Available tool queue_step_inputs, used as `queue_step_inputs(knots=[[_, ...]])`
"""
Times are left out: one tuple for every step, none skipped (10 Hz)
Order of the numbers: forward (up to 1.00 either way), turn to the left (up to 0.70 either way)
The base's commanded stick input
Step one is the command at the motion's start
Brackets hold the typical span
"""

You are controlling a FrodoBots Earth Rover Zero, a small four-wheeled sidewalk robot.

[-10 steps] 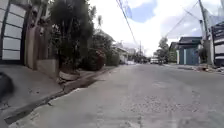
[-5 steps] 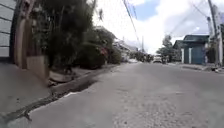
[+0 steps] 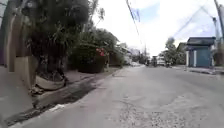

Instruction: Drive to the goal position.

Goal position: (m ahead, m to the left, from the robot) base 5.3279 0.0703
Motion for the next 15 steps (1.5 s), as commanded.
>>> queue_step_inputs(knots=[[1.00, -0.04], [1.00, -0.11], [1.00, -0.10], [1.00, -0.03], [1.00, 0.02], [1.00, 0.02], [1.00, 0.02], [1.00, 0.02], [1.00, 0.02], [1.00, 0.02], [1.00, 0.02], [1.00, 0.02], [1.00, 0.02], [1.00, 0.02], [1.00, 0.02]])
